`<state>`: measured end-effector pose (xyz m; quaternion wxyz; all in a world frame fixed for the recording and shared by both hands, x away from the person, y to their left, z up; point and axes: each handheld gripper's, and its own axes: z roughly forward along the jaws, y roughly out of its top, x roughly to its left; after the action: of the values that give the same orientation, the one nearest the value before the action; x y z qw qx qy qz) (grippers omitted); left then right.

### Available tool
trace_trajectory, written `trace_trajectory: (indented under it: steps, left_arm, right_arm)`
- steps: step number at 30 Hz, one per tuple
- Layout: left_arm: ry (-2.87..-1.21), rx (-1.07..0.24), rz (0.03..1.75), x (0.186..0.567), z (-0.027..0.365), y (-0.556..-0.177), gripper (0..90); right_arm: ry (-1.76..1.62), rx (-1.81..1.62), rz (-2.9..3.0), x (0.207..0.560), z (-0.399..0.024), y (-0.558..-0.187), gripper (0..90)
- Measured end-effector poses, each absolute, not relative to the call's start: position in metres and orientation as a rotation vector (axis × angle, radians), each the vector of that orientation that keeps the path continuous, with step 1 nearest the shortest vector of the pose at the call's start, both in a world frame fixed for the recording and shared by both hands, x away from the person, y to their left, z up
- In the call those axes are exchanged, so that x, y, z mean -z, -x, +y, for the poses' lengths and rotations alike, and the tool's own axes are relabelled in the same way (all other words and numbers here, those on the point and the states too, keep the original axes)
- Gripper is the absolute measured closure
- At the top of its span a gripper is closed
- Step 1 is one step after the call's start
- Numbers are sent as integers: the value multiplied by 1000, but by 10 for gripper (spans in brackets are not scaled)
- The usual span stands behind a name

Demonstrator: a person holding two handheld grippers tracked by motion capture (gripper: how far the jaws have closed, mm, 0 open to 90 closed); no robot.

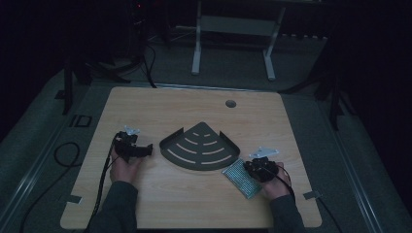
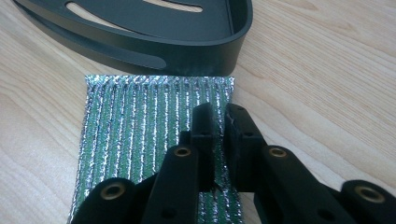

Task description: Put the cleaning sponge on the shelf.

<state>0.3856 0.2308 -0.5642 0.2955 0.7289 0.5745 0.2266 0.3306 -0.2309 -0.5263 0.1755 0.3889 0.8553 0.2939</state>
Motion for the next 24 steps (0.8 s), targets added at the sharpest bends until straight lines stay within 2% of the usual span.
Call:
trace_trajectory:
  steps: [10,24]
  left_arm:
    - [-1939,-603,1529,564,231,-386,41]
    - [-1939,-603,1529,564,231,-386,41]
  right_arm:
    - [-1114,-797,2510,515,-242,-338,781]
    - [-1149,-705,2615,517,-248,-345,762]
